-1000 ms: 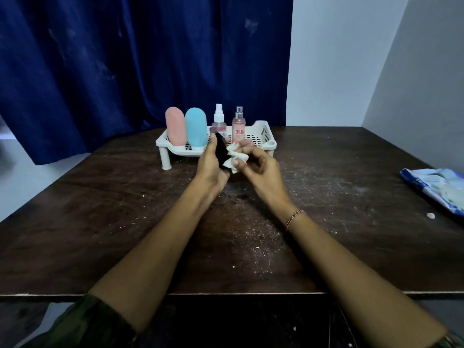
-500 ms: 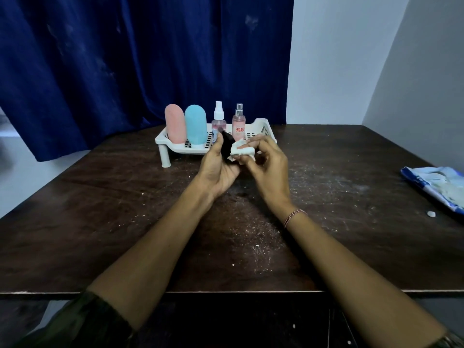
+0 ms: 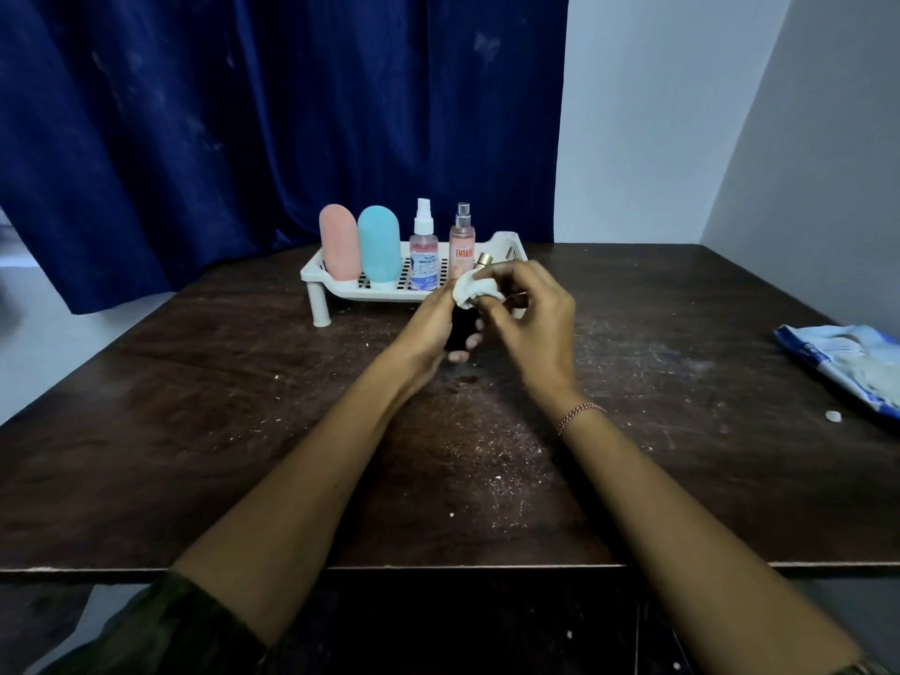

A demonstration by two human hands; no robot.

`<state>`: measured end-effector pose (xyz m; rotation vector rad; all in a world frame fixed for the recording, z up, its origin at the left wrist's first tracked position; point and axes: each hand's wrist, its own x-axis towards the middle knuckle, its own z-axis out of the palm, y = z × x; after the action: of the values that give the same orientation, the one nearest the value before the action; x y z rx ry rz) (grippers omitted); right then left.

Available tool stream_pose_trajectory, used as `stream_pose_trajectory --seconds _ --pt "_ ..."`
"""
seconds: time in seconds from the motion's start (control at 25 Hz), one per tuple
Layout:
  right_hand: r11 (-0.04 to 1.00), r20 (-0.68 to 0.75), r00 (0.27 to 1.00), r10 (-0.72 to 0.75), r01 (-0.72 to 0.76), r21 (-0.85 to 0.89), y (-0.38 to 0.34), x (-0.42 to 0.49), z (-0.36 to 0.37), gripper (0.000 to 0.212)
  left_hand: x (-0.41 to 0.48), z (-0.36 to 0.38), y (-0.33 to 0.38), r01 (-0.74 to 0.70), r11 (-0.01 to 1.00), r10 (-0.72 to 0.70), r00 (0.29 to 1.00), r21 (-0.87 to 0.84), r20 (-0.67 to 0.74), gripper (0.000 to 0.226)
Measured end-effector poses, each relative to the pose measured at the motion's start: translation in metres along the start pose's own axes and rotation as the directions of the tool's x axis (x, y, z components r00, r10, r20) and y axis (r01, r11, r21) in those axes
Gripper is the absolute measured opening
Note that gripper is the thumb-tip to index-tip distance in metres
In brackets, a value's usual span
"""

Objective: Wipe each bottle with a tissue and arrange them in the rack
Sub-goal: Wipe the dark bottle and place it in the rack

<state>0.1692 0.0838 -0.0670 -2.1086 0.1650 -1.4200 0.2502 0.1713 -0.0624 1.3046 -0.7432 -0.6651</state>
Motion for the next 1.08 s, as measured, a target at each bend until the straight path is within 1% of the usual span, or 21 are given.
stream_pose_trajectory --seconds 0.12,0.2,0.24,0.32,0.4,0.44,0.52,0.6,0.68,0.72,0.76,0.84,0.88,0.92,1.0,1.04,1.08 --pt "1.000 -0.070 0.997 0.023 -0.024 -0.013 0.003 0.004 -0.006 0.020 0.000 -0.004 -0.002 -0.013 0.998 0.010 0.999 0.064 0.041 0.043" --pt "0.999 -0.073 0.997 0.014 -0.016 -0.033 0.005 0.005 -0.011 0.023 0.000 -0.005 -0.001 -0.028 0.990 0.024 0.999 0.136 0.033 0.046" --pt "0.998 -0.053 0.998 -0.024 0.022 -0.055 0.005 0.005 -0.012 0.024 -0.001 -0.006 -0.001 -0.038 0.983 0.035 0.999 0.180 0.022 0.047" --pt "0.981 0.020 0.989 -0.148 0.149 -0.120 0.004 0.002 -0.012 0.028 -0.001 -0.009 -0.001 -0.058 0.961 0.063 0.998 0.269 -0.009 0.048" --pt "0.943 0.112 0.963 -0.244 0.263 -0.202 0.003 -0.001 -0.010 0.031 0.001 -0.013 -0.003 -0.075 0.925 0.102 0.993 0.371 -0.054 0.048" --pt "0.921 0.162 0.949 -0.270 0.304 -0.244 0.003 -0.002 -0.009 0.032 0.003 -0.015 -0.004 -0.079 0.901 0.126 0.988 0.426 -0.083 0.049" --pt "0.879 0.258 0.925 -0.279 0.355 -0.320 0.002 -0.003 -0.005 0.033 0.004 -0.020 -0.005 -0.075 0.821 0.184 0.973 0.567 -0.137 0.048" --pt "0.830 0.328 0.903 -0.277 0.397 -0.392 0.000 -0.004 -0.003 0.030 0.003 -0.023 -0.003 -0.070 0.694 0.249 0.957 0.717 -0.148 0.045" --pt "0.774 0.372 0.882 -0.289 0.444 -0.452 -0.004 -0.005 -0.001 0.038 0.001 -0.024 0.000 -0.048 0.546 0.315 0.937 0.837 -0.151 0.043" --pt "0.747 0.387 0.872 -0.301 0.468 -0.473 -0.006 -0.005 -0.001 0.042 -0.001 -0.024 0.001 -0.034 0.488 0.344 0.926 0.872 -0.156 0.043" --pt "0.723 0.399 0.863 -0.311 0.487 -0.490 -0.007 -0.005 0.000 0.044 -0.002 -0.024 0.002 -0.021 0.453 0.367 0.916 0.891 -0.165 0.043" --pt "0.703 0.422 0.854 -0.305 0.501 -0.506 -0.008 -0.007 0.001 0.043 -0.005 -0.025 0.004 -0.012 0.421 0.400 0.900 0.907 -0.174 0.043" --pt "0.721 0.437 0.855 -0.281 0.488 -0.491 -0.008 -0.007 0.000 0.041 -0.007 -0.025 0.005 -0.018 0.392 0.414 0.896 0.920 -0.159 0.043" --pt "0.760 0.443 0.863 -0.244 0.454 -0.465 -0.008 -0.008 -0.001 0.037 -0.008 -0.026 0.007 -0.029 0.343 0.425 0.896 0.939 -0.128 0.042" --pt "0.871 0.436 0.891 -0.126 0.310 -0.382 -0.009 -0.010 -0.005 0.032 -0.013 -0.023 0.008 -0.057 0.215 0.436 0.899 0.975 -0.044 0.040" --pt "0.906 0.451 0.890 -0.059 0.237 -0.351 -0.010 -0.010 -0.008 0.031 -0.016 -0.021 0.008 -0.074 0.173 0.442 0.897 0.982 -0.010 0.039" --pt "0.918 0.464 0.886 -0.017 0.197 -0.343 -0.010 -0.010 -0.010 0.030 -0.017 -0.019 0.008 -0.086 0.157 0.447 0.895 0.984 0.007 0.040"
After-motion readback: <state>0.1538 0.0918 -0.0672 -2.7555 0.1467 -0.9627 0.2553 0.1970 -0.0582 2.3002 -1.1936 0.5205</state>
